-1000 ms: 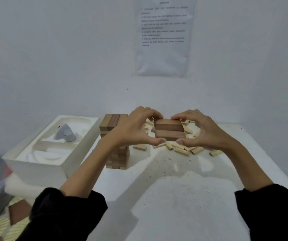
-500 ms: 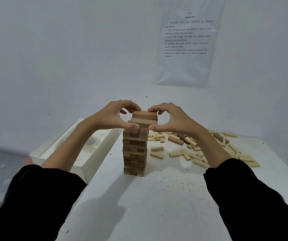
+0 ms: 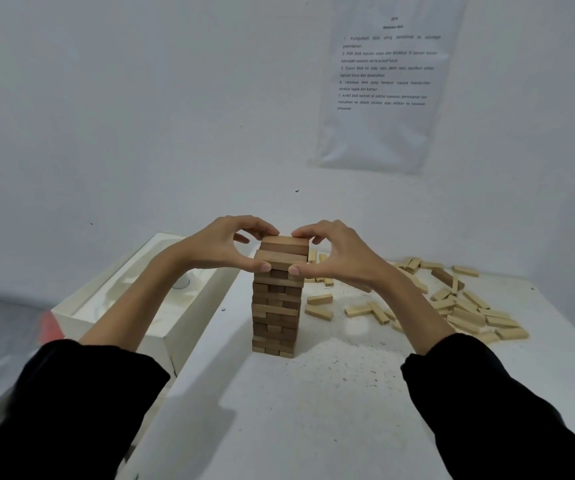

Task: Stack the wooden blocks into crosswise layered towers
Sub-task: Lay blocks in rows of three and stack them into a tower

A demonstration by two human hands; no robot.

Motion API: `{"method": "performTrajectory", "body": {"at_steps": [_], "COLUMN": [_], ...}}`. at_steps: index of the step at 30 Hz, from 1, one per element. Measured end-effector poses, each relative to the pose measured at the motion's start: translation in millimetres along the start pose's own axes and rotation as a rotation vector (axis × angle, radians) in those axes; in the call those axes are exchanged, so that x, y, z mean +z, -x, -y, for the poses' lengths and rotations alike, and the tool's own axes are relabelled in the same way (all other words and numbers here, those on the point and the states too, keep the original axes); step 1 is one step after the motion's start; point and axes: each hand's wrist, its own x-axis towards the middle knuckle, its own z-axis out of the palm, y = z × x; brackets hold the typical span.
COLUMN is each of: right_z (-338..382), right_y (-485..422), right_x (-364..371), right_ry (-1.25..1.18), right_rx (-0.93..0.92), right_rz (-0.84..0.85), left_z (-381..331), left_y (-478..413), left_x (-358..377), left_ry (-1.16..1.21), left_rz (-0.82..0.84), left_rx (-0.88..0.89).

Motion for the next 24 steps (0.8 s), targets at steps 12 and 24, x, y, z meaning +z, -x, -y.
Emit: {"method": "performTrajectory", "body": {"at_steps": [12, 24], "right_z": [22, 41], "right_y": [44, 44], "right_x": [24, 47], "right_ry": [-0.592, -0.713], "right_rx": [0.398, 0.546], "right_rz": [-0.211, -0.069], "left_z": [-10, -29], "left_y": [21, 22], "left_x": [36, 55], "left_ry": [0.595, 0.727], "left_rz": [-0.24, -0.17], "left_rx": [-0.299, -0.428]}}
